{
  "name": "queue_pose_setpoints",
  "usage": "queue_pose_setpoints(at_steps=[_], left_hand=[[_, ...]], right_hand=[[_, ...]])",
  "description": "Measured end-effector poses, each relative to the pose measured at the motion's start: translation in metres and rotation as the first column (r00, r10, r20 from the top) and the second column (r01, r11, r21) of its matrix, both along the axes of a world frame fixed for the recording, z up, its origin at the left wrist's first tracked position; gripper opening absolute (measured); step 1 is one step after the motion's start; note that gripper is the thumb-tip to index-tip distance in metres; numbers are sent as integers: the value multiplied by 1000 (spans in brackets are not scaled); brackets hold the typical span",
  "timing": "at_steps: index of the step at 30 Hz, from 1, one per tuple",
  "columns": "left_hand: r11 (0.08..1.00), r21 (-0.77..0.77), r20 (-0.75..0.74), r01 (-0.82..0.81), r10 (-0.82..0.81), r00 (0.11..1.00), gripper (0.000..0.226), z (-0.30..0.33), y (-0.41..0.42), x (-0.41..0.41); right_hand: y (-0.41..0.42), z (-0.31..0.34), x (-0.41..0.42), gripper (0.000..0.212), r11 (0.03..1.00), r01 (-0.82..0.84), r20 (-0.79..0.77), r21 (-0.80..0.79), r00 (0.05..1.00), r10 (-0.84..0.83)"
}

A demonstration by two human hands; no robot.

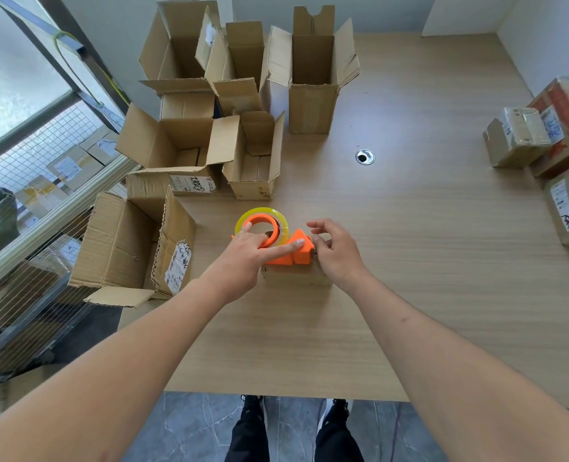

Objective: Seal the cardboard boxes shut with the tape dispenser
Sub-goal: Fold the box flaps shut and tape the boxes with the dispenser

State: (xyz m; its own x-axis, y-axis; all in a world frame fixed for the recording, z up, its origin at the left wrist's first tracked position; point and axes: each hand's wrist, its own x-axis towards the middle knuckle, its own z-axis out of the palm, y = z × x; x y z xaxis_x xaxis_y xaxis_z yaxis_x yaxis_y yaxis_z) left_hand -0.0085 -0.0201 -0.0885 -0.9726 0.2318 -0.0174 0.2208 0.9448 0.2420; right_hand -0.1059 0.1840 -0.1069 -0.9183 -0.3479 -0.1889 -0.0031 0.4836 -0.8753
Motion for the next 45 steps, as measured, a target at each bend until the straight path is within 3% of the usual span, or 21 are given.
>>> queue_pose_setpoints(at_steps=[7,33,40,45], left_hand=[[1000,5,4,-3,3,1000,110,1,0,-1],[999,33,-1,-15,15,1000,111,3,0,-1],[996,-88,-18,28,-29,999,77,7,6,-1],[981,-183,20,68,-66,998,92,16,-1,4]], right_hand=[[6,0,-4,22,997,78,-16,21,997,-78],[2,-15,-4,5,993,47,-77,113,996,-38],[3,-12,1,7,992,116,-2,39,993,-116],[2,-14,4,13,993,118,75,14,990,-119]])
